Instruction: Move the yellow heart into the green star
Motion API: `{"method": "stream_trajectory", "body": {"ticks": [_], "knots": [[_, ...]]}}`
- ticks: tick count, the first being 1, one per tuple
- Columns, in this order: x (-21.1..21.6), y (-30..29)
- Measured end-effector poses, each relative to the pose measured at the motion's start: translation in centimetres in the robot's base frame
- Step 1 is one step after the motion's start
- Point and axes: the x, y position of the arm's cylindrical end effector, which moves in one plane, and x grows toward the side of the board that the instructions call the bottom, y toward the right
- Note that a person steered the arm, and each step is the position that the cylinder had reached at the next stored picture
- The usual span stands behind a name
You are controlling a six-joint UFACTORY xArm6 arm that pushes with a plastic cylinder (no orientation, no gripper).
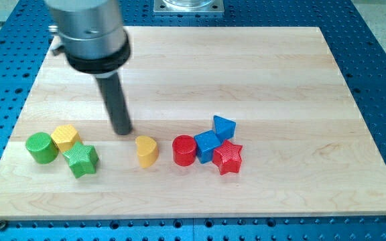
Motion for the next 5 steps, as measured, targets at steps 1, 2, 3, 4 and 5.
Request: {"method": "stream_trajectory", "body": {"ticks": [1,2,3,4,5], "knots": [[0.5,4.0],[1.0,4.2],[2.4,4.5],[5.2,5.1],[7.1,6.0]]}}
